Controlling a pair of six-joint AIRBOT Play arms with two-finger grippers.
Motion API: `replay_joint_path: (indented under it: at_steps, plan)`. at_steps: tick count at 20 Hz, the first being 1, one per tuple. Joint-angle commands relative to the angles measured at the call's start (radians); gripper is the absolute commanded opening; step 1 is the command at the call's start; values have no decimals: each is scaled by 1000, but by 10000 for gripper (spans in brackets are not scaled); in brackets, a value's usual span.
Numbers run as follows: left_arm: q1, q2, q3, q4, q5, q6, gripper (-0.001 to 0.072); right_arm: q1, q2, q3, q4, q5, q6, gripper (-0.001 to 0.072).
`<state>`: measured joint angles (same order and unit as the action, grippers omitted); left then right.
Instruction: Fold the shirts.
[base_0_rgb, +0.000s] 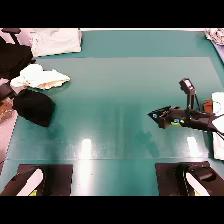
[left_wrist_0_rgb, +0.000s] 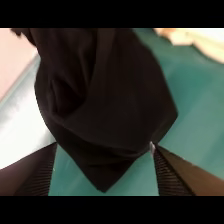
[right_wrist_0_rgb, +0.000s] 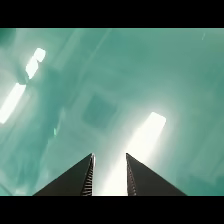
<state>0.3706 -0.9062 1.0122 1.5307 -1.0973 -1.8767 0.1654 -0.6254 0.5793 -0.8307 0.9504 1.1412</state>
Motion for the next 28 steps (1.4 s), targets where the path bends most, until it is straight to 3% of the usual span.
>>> replay_joint_path:
  at_steps: [1,6,7,9,10,15,19,22,23,28]
  plan:
    - [66,-151,12,-108,-62,117,717,0,-40,1,2,51,12,257]
    - [66,-210,21,-98,72,187,715,0,10,0,-3,47,12,257]
    - [66,-210,21,-98,87,188,646,-1,30,0,-5,40,12,257]
    - [66,-209,21,-100,87,218,114,-1,66,0,-10,24,13,256]
    - [66,-209,22,-103,71,233,31,-1,80,0,-10,13,13,256]
    - [65,-130,101,-249,-174,237,29,-1,68,0,-9,11,59,256]
    - [65,131,169,-662,-220,235,29,-1,5,43,-6,-11,134,256]
    - [51,240,258,-1069,-136,227,28,-19,-25,174,-9,-78,134,255]
    - [14,242,299,-1137,-90,227,28,-45,-37,221,-10,-111,134,256]
    - [-379,198,370,-1146,332,214,28,-265,-133,429,38,-181,135,256]
